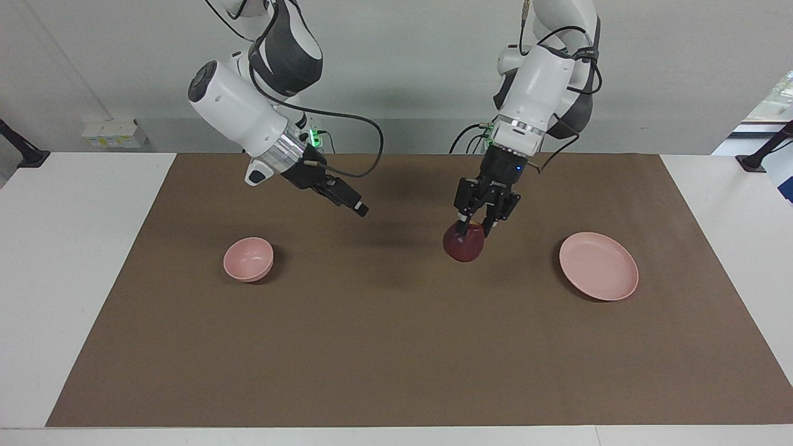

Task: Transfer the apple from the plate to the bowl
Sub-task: 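Carry the apple with the left gripper while the right gripper approaches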

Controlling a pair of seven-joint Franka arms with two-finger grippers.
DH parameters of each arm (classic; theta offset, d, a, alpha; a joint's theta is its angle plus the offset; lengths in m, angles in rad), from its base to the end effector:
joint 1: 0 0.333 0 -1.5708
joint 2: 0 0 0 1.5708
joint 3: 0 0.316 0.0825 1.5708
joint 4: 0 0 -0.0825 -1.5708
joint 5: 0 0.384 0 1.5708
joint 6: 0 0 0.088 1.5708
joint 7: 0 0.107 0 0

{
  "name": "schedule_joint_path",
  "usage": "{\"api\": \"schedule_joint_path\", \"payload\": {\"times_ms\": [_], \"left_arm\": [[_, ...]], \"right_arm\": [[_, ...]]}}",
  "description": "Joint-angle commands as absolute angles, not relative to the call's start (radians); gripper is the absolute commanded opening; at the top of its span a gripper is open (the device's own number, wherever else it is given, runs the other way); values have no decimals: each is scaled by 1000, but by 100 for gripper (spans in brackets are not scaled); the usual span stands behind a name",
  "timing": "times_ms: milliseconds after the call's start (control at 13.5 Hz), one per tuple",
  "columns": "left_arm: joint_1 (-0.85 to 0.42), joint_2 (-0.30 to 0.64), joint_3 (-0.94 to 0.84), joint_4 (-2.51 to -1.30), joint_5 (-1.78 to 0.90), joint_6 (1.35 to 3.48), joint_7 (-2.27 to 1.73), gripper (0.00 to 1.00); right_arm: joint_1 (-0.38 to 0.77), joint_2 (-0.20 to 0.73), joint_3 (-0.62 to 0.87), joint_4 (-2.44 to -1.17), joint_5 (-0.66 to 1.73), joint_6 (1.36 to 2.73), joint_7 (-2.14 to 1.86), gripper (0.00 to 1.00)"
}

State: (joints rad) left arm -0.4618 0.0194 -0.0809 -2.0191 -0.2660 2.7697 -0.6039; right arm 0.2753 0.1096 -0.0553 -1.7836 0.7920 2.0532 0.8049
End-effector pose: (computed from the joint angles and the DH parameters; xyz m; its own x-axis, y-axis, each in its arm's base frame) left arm 0.5239 -0.3024 0.5256 0.8440 0.3669 0.3912 0.1004 -0.8246 0.5568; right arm 0.5924 0.1732 0.5181 0.6409 -0.6127 -0.4624 -0.7610 -0.4285 -0.4870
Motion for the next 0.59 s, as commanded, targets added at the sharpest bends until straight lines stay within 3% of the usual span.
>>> {"api": "schedule_joint_path", "payload": {"times_ms": [0, 520], "left_arm": [[-479, 49, -124, -1999, -293, 2832, -609, 0], [-485, 64, -184, -1964, -291, 2865, -607, 0]], "right_arm": [[244, 188, -54, -1711, 949, 2069, 969, 100], [305, 259, -49, -1670, 999, 2145, 1055, 100]]}}
